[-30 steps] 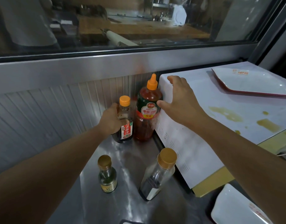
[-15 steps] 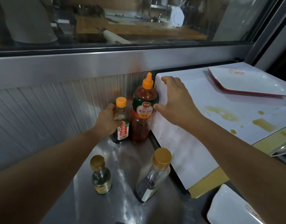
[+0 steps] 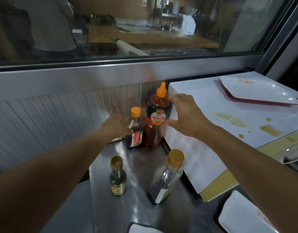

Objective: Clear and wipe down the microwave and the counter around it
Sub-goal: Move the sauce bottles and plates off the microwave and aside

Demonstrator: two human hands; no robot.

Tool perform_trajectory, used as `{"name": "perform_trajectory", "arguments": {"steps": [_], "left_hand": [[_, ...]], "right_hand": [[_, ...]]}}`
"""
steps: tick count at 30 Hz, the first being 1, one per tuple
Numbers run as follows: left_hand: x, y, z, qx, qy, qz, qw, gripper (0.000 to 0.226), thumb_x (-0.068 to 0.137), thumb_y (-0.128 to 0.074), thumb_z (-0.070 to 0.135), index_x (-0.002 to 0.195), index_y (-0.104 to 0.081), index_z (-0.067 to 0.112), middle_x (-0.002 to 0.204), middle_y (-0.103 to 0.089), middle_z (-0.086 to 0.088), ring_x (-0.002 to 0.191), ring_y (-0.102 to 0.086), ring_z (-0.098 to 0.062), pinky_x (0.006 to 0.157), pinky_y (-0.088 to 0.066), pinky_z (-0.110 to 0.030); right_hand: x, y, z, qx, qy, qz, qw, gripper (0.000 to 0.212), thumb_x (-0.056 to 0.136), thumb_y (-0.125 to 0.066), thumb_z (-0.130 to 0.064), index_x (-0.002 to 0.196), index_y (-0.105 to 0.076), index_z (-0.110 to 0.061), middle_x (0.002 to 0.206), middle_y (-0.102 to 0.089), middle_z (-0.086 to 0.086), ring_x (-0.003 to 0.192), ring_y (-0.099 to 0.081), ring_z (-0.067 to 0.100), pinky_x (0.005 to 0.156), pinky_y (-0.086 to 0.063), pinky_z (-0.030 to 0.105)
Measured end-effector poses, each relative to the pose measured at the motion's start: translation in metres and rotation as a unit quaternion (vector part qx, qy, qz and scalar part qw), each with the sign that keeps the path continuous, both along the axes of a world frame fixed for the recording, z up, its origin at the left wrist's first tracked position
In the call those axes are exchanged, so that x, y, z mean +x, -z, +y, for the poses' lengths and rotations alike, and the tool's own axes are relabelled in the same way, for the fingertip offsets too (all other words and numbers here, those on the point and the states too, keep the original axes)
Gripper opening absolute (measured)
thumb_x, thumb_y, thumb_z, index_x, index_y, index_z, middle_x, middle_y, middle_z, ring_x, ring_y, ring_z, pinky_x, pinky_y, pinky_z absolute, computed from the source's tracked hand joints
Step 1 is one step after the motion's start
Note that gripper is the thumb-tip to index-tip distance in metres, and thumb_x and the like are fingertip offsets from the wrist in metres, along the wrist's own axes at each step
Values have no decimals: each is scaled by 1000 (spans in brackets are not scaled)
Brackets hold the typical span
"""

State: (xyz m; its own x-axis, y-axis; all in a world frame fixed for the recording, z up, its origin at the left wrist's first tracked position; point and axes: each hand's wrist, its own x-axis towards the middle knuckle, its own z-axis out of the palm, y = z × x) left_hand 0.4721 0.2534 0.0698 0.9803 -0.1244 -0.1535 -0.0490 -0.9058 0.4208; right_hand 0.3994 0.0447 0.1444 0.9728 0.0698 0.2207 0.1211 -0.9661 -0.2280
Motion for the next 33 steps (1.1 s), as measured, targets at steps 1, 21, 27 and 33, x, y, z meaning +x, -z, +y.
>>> {"name": "perform_trajectory", "arguments": {"steps": [1, 21, 27, 33], "left_hand": [[-4, -8, 2, 11, -2, -1, 1000, 77, 75, -76, 36, 135, -35, 12, 127, -52, -12, 111, -54, -29, 88, -48, -37], [-135, -71, 28, 76, 52, -35, 995, 62, 80, -70, 38, 130, -39, 19, 113, -56, -5, 98, -54, -22, 81, -48, -32], [-164, -63, 34, 32, 17, -25, 999, 72, 79, -72, 34, 138, -33, 19, 132, -51, -7, 117, -51, -25, 94, -48, -40], [-192, -40, 41, 22, -53, -2, 998, 76, 77, -75, 31, 138, -32, 15, 130, -52, -10, 114, -52, -26, 87, -46, -34]], "right_hand": [[-5, -3, 1, -4, -2, 8, 1000, 66, 79, -74, -27, 135, -39, -19, 140, -42, 2, 129, -32, 20, 105, -33, 32], [-118, -36, 6, -39, -43, 63, 996, 83, 75, -72, -6, 145, -27, -16, 148, -30, 6, 138, -19, 24, 110, -31, 35], [-140, -5, -10, 16, -37, 107, 993, 88, 69, -78, -17, 141, -28, -16, 141, -35, 7, 132, -25, 25, 103, -31, 32], [-140, 33, -14, 95, -58, 170, 979, 101, 63, -81, -30, 144, -22, -19, 141, -32, 5, 130, -24, 25, 98, -33, 34]]}}
